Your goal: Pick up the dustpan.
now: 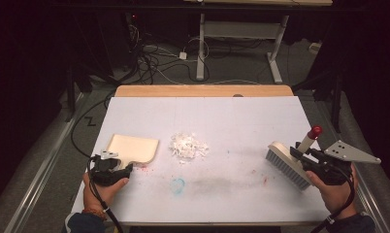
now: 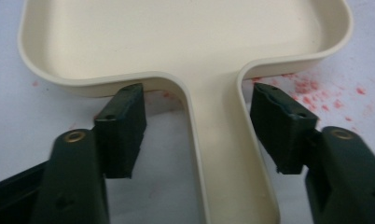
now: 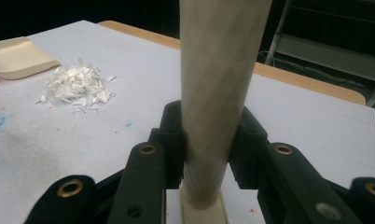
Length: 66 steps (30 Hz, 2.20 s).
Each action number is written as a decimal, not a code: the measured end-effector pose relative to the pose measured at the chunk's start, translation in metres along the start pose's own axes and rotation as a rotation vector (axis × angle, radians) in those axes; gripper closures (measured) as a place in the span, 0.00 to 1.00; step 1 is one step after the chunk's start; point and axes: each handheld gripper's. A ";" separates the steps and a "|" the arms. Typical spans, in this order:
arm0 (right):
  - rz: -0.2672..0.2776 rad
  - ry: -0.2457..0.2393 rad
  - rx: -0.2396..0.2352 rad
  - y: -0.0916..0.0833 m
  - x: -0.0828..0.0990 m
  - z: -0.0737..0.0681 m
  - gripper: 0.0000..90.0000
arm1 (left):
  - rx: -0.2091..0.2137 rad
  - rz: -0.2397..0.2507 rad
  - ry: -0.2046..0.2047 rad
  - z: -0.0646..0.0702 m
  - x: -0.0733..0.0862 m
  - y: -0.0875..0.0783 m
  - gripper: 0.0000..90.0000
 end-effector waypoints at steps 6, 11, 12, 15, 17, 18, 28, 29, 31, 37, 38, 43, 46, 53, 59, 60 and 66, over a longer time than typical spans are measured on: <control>-0.005 0.000 -0.002 0.000 0.001 0.001 0.79 | 0.010 0.015 0.010 -0.005 0.000 0.001 0.62; -0.007 0.001 -0.001 -0.001 0.000 0.002 0.79 | 0.030 0.010 0.028 -0.011 -0.002 0.001 0.70; -0.006 0.001 -0.001 -0.001 0.000 0.002 0.79 | 0.030 0.010 0.028 -0.011 -0.002 0.001 0.70; -0.006 0.001 -0.002 -0.001 0.000 0.003 0.79 | 0.043 -0.007 0.057 -0.014 -0.005 0.000 0.70; -0.011 -0.003 -0.005 0.000 0.000 0.002 0.79 | 0.038 -0.032 0.090 -0.015 -0.011 -0.003 0.70; -0.011 -0.006 -0.007 0.001 -0.001 0.002 0.79 | 0.036 -0.036 0.096 -0.017 -0.014 -0.006 0.70; -0.022 -0.006 -0.005 0.002 0.001 0.001 0.79 | 0.041 -0.050 0.234 -0.013 -0.027 -0.037 0.70; -0.020 -0.008 -0.005 0.002 0.001 0.001 0.79 | 0.052 -0.060 0.239 -0.014 -0.027 -0.042 0.70; -0.012 -0.010 -0.002 0.001 0.001 0.001 0.79 | 0.053 -0.070 0.255 -0.014 -0.027 -0.047 0.70; -0.020 -0.004 0.009 0.002 0.000 0.002 0.79 | 0.078 -0.102 0.294 -0.013 -0.025 -0.053 0.70; -0.017 0.001 0.011 0.002 0.000 0.002 0.79 | 0.082 -0.112 0.303 -0.013 -0.025 -0.054 0.70; -0.011 0.003 0.013 0.004 -0.001 0.003 0.79 | 0.092 -0.150 0.342 -0.013 -0.025 -0.058 0.70; -0.010 0.008 0.010 0.005 -0.002 0.003 0.79 | 0.094 -0.162 0.357 -0.013 -0.025 -0.062 0.70; -0.014 -0.001 0.002 0.010 -0.004 0.002 0.79 | 0.126 -0.209 0.421 -0.007 -0.024 -0.062 0.70; -0.013 0.007 -0.004 0.015 -0.007 0.003 0.79 | 0.150 -0.238 0.454 -0.001 -0.026 -0.059 0.70; -0.012 0.008 -0.003 0.016 -0.008 0.003 0.79 | 0.167 -0.244 0.466 -0.001 -0.028 -0.058 0.70; 0.004 0.010 -0.003 0.029 -0.018 0.006 0.79 | 0.189 -0.265 0.482 0.002 -0.031 -0.056 0.70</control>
Point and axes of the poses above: each handheld gripper's, and its own axes: y roughly forward along the jaws, x roughly out of its underside, z roughly to its right, and after that the axes turned 2 degrees about -z, right-handed
